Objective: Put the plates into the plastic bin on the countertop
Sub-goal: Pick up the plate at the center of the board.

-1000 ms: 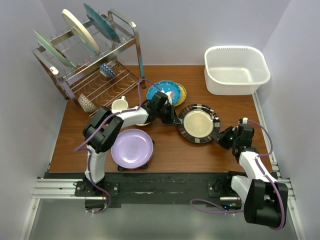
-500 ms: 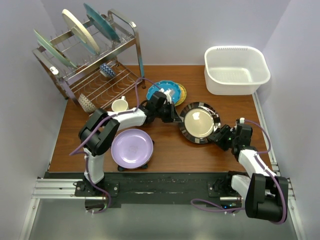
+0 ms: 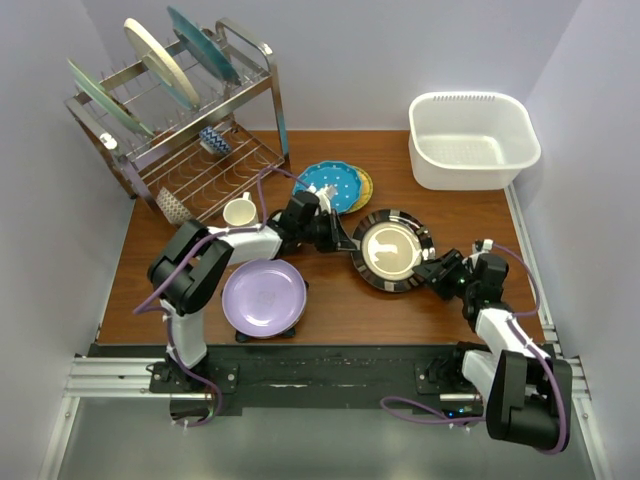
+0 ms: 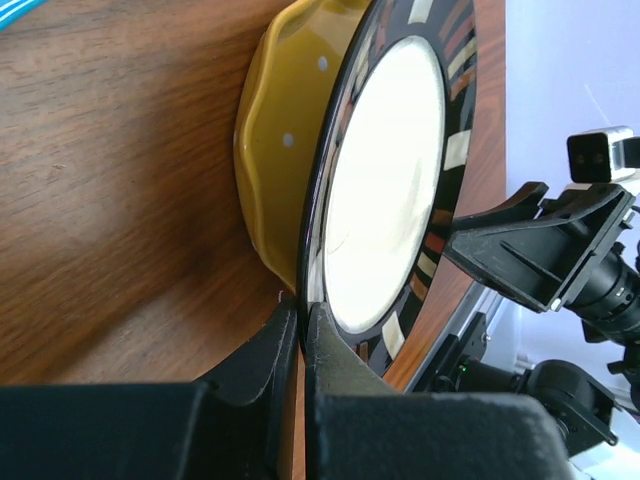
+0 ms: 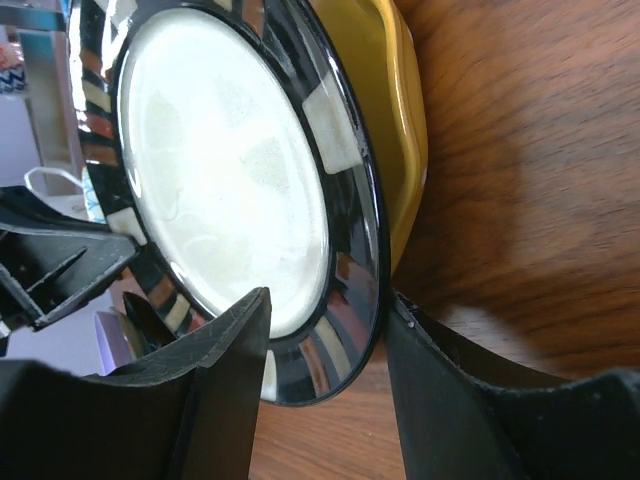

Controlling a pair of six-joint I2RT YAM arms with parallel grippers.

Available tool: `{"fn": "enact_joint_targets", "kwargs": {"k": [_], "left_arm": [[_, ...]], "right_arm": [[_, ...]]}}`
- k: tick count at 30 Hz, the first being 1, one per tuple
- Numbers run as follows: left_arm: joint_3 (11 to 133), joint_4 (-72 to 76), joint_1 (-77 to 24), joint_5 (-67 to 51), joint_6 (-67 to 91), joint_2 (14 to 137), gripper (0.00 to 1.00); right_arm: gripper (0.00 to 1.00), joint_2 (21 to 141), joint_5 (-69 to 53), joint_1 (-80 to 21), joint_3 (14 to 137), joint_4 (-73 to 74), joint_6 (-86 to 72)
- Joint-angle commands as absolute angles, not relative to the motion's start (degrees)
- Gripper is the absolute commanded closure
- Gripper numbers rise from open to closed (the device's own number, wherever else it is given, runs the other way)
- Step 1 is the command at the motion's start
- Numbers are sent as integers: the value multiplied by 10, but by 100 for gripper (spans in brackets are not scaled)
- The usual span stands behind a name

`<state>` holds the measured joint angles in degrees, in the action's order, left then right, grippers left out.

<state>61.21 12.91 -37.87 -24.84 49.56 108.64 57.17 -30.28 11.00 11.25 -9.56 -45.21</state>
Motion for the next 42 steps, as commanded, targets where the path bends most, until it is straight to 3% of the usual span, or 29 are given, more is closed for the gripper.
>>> {"fn": "enact_joint_targets", "kwargs": {"k": [1, 5, 10, 26, 35, 42], "left_arm": [[593, 177, -380, -310, 496, 1058, 100], [559, 252, -370, -344, 533, 1060, 100], [488, 456, -346, -424, 636, 1084, 100], [487, 512, -347, -459, 655, 1067, 100], [446, 805, -334, -496, 839, 1118, 100], [454, 725, -334, -496, 781, 1096, 100]], "right_arm": [[48, 544, -363, 115, 103, -171, -484], [49, 540, -389, 118, 96, -217, -500], [49, 542, -401, 118, 102, -238, -504], [48, 572, -420, 118, 132, -279, -494], [49, 598, -408, 120, 136, -287, -484], [52, 648, -432, 123, 125, -364, -517]]}}
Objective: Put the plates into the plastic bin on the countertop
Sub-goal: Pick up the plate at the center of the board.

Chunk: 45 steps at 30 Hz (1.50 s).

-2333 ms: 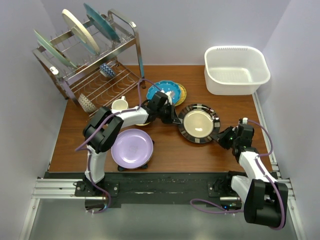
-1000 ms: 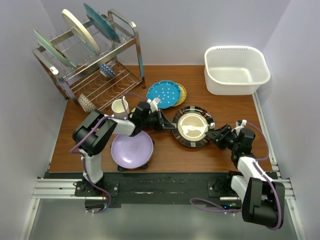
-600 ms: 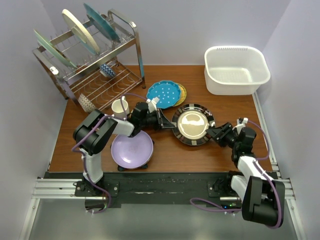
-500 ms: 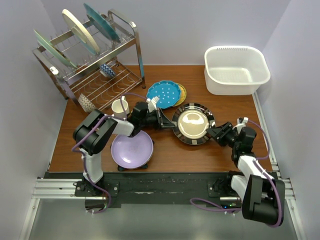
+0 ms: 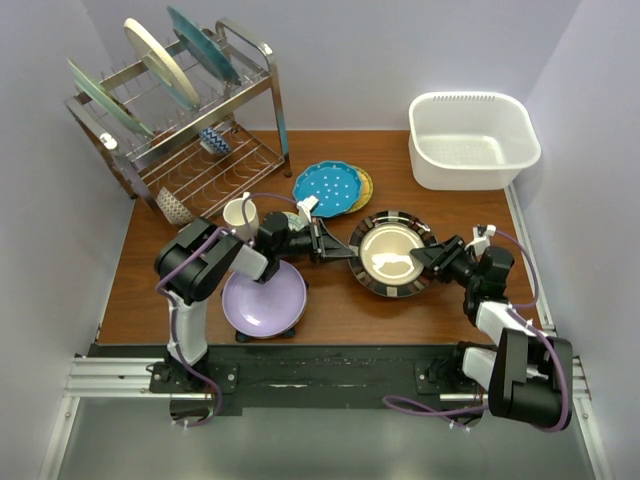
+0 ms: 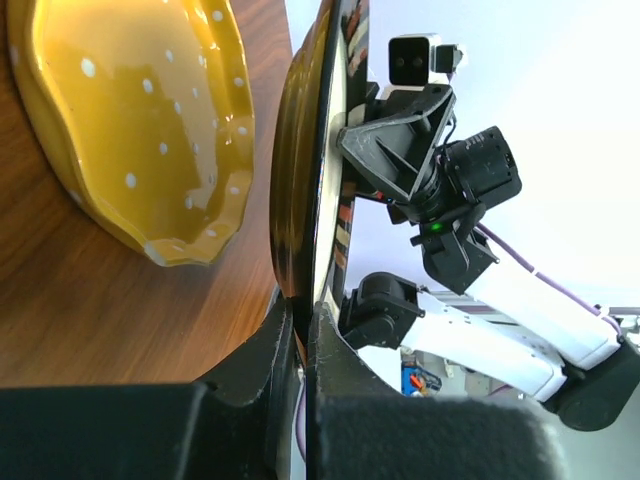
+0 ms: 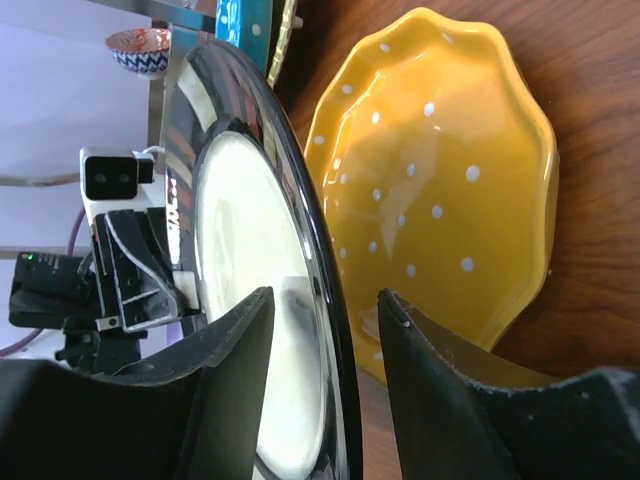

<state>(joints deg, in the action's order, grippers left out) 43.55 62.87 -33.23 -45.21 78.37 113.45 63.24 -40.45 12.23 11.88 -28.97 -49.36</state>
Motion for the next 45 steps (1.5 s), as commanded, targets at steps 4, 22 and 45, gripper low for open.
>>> {"fn": "enact_joint_targets", "kwargs": {"k": [4, 22, 45], "left_arm": [[468, 619, -332, -484, 710, 1068, 100], [484, 472, -310, -455, 610, 1043, 100], [545, 310, -307, -391, 512, 1008, 71]], "right_arm": [[59, 650, -444, 124, 118, -402, -541], [66, 603, -568, 126, 132, -270, -445], [100, 583, -590, 125, 120, -249, -431]]}}
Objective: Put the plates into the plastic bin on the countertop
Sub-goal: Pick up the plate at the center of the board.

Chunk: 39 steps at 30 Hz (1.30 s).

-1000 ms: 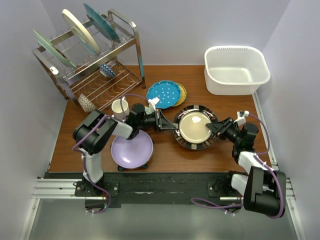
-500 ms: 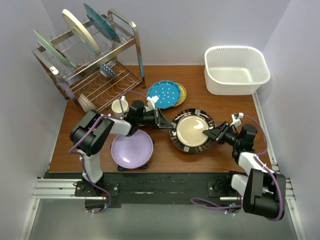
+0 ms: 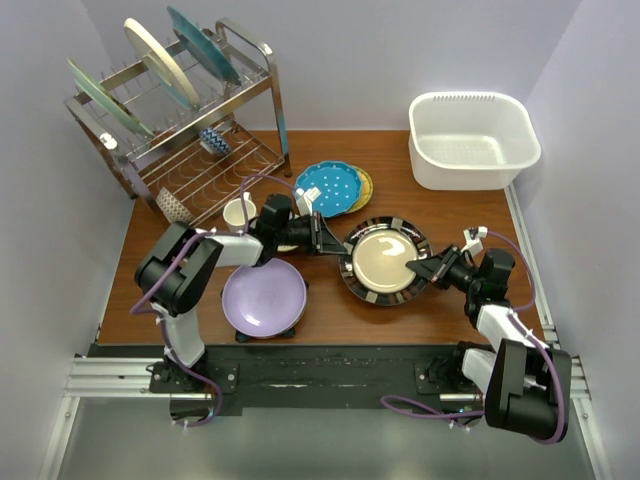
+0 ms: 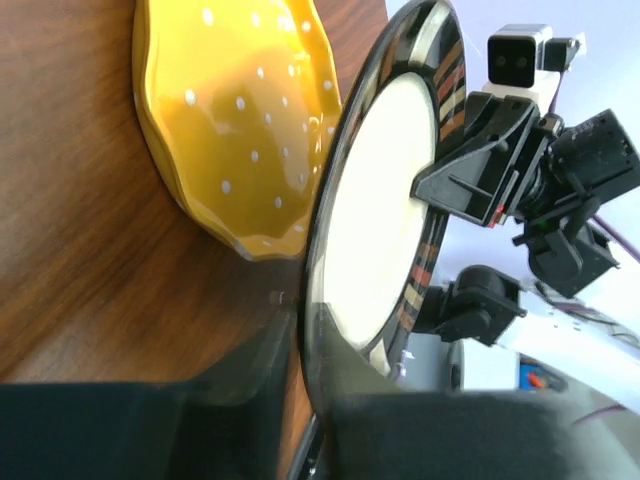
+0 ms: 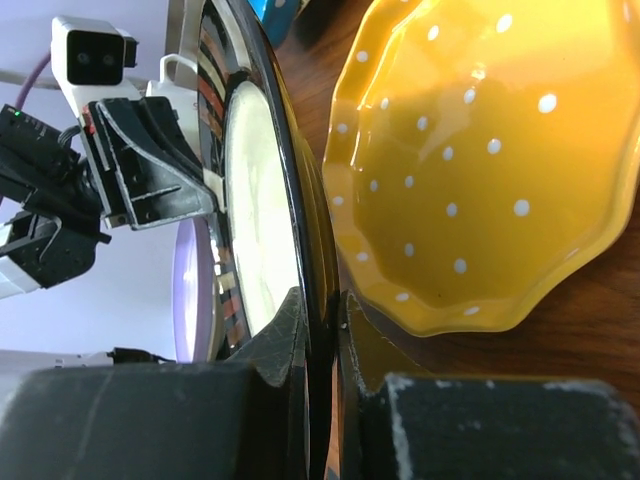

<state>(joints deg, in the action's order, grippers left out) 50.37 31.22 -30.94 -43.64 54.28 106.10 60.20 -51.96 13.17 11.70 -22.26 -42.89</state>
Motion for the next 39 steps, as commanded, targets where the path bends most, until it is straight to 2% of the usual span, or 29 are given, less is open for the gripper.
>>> {"fn": "enact_joint_targets", "kwargs": {"k": [1, 2, 5, 8, 14, 21, 26, 32, 39], "left_arm": [[548, 295, -307, -381, 502, 1002, 64], [555, 264, -307, -360, 483, 997, 52], [574, 186, -307, -309, 437, 970, 31], [590, 118, -307, -256, 396, 943, 20], [614, 36, -307, -168, 345, 903, 2], [620, 40, -308, -148, 324, 882, 0], [638, 41, -325, -62, 294, 879, 0], [693, 8, -325, -55, 281, 915, 0], [631, 2, -326, -51, 289, 861, 0]], "right_arm": [[100, 582, -591, 125, 119, -252, -434], [100, 582, -591, 125, 119, -254, -435], [100, 579, -593, 126, 118, -257, -439], [100, 574, -593, 125, 120, -254, -441], [100, 541, -577, 125, 126, -238, -450], [100, 538, -554, 125, 162, -193, -438], [100, 547, -542, 125, 192, -114, -401], [100, 538, -533, 125, 214, -38, -353], [100, 546, -519, 121, 273, 30, -311]]}}
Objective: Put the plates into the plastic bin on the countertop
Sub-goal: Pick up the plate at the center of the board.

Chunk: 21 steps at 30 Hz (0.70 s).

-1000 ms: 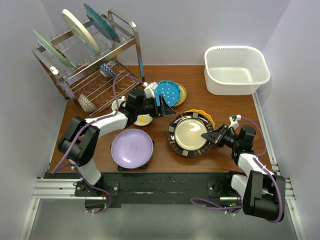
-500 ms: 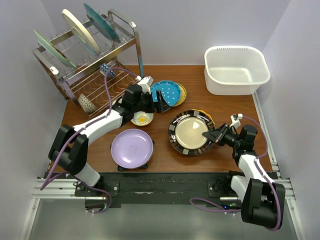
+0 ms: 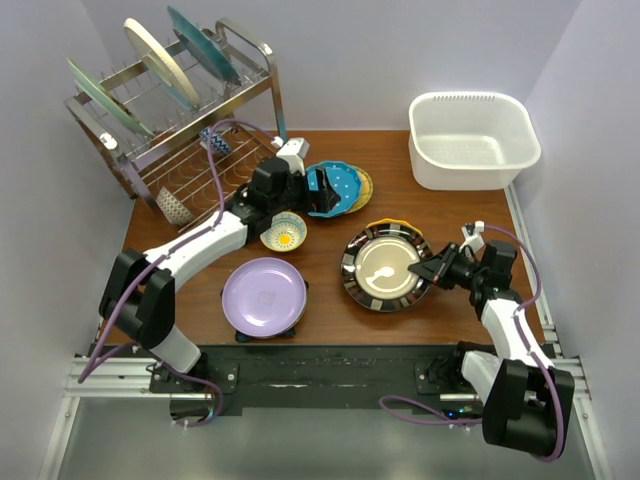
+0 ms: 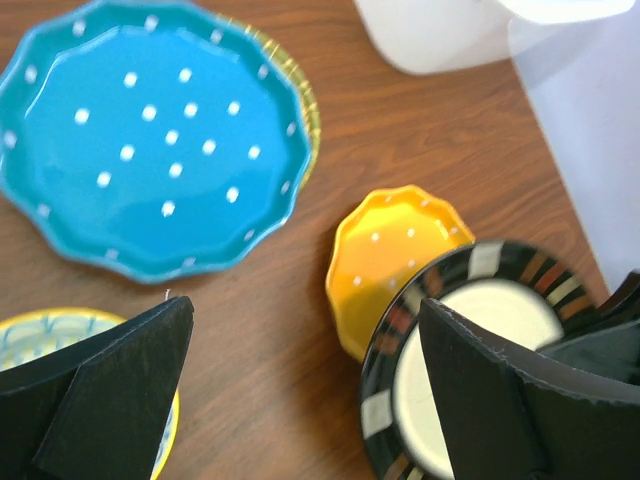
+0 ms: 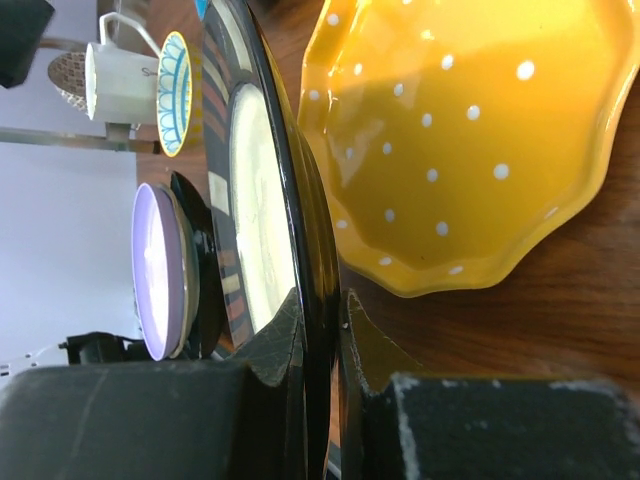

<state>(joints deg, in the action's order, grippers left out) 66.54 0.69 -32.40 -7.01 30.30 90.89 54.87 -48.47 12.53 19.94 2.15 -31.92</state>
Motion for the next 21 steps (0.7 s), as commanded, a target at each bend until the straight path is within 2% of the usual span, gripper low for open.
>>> {"fn": "enact_joint_targets", "kwargs": {"k": [1, 8, 14, 21], "left_arm": [[626, 2, -326, -35, 283, 857, 0], [650, -23, -325, -24, 263, 886, 0], [675, -9, -326, -75, 271, 925, 0], [672, 10, -325, -97, 274, 942, 1]], "right_arm": [[100, 558, -525, 118, 272, 3, -318], [100, 557, -499, 117, 290, -28, -341], [100, 555, -467, 116, 323, -90, -409], [100, 635, -439, 114, 425, -113, -442]]}}
